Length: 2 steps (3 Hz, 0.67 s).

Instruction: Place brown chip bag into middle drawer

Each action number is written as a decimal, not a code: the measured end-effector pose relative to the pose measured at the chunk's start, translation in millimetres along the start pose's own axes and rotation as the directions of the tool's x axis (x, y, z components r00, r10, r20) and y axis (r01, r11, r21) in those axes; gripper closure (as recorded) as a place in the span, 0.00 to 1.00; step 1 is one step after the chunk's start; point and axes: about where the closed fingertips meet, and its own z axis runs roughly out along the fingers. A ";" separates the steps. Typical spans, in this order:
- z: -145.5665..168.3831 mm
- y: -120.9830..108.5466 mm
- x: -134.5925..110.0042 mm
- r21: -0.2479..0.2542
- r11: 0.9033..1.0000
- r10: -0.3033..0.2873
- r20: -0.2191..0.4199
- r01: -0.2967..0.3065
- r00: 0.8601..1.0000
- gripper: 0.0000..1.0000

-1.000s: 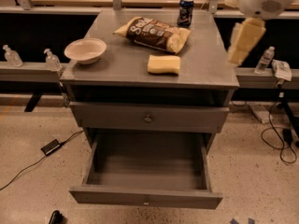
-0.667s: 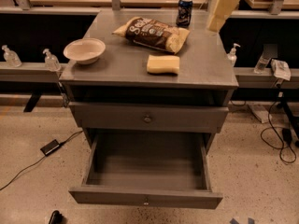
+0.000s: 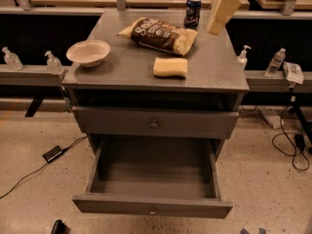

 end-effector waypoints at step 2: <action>142.3 -19.2 -97.9 -0.004 0.999 0.042 0.307 -0.043 0.951 0.00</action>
Offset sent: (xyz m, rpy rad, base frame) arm 0.1332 0.1915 -0.0836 0.3742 -0.0418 0.2219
